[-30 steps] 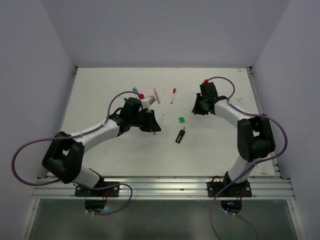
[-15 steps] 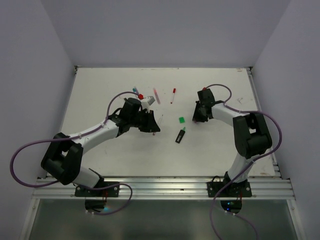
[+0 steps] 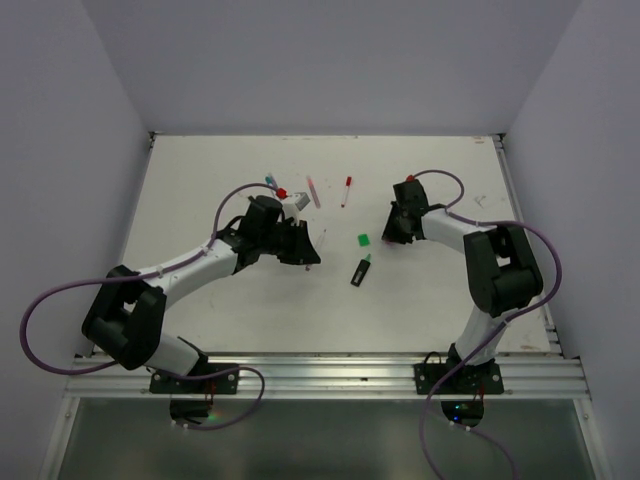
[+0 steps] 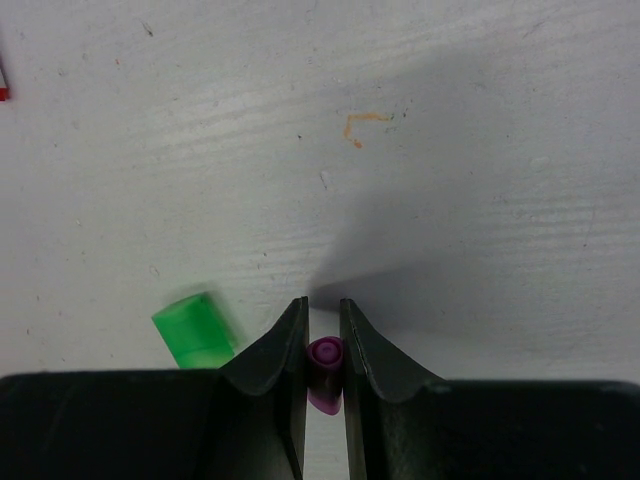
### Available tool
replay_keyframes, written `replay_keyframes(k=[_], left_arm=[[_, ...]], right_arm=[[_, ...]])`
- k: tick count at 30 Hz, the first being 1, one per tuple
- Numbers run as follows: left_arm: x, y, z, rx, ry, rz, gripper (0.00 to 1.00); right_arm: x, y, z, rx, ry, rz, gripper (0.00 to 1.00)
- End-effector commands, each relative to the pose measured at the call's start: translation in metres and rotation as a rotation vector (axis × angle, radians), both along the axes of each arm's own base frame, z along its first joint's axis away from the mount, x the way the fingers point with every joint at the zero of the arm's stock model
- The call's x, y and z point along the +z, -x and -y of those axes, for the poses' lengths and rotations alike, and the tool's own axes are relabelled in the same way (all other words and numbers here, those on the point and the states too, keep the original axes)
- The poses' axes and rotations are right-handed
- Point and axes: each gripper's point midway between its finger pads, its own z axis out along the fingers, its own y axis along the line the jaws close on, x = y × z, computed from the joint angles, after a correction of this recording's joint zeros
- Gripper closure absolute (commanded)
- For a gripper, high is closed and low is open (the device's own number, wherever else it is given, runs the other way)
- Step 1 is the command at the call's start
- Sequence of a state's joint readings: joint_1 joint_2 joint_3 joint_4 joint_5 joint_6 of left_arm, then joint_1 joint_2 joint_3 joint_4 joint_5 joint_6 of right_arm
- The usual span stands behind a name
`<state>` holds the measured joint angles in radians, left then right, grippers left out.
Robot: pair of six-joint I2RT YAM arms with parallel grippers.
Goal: Open the pen caps
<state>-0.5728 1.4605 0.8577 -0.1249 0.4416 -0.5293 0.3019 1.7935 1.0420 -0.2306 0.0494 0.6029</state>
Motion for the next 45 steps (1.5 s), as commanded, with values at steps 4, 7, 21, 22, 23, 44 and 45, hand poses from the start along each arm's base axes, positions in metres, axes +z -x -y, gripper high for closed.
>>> replay_keyframes(k=[4, 7, 21, 22, 23, 44, 45], left_arm=[[0.009, 0.0, 0.005, -0.034, 0.017, 0.03, 1.0], [0.009, 0.001, 0.007, -0.038, 0.019, 0.028, 1.0], [0.012, 0.006, 0.025, -0.07, 0.032, 0.037, 1.0], [0.012, 0.006, 0.025, -0.067, 0.031, 0.036, 1.0], [0.013, 0.007, 0.027, -0.073, 0.032, 0.036, 1.0], [-0.012, 0.005, 0.137, -0.058, -0.028, 0.064, 1.0], [-0.016, 0.005, 0.141, -0.06, -0.035, 0.065, 1.0]], right_arm=[[-0.017, 0.014, 0.008, -0.042, 0.04, -0.056, 0.8], [-0.017, 0.015, 0.009, -0.045, 0.038, -0.062, 0.78], [-0.012, 0.021, 0.01, -0.065, 0.031, -0.072, 0.65], [-0.009, 0.02, 0.009, -0.064, 0.025, -0.063, 0.63], [-0.006, 0.019, 0.008, -0.064, 0.017, -0.058, 0.59], [0.158, 0.024, 0.058, -0.248, 0.067, 0.305, 0.09], [0.163, 0.026, 0.061, -0.256, 0.069, 0.322, 0.08]])
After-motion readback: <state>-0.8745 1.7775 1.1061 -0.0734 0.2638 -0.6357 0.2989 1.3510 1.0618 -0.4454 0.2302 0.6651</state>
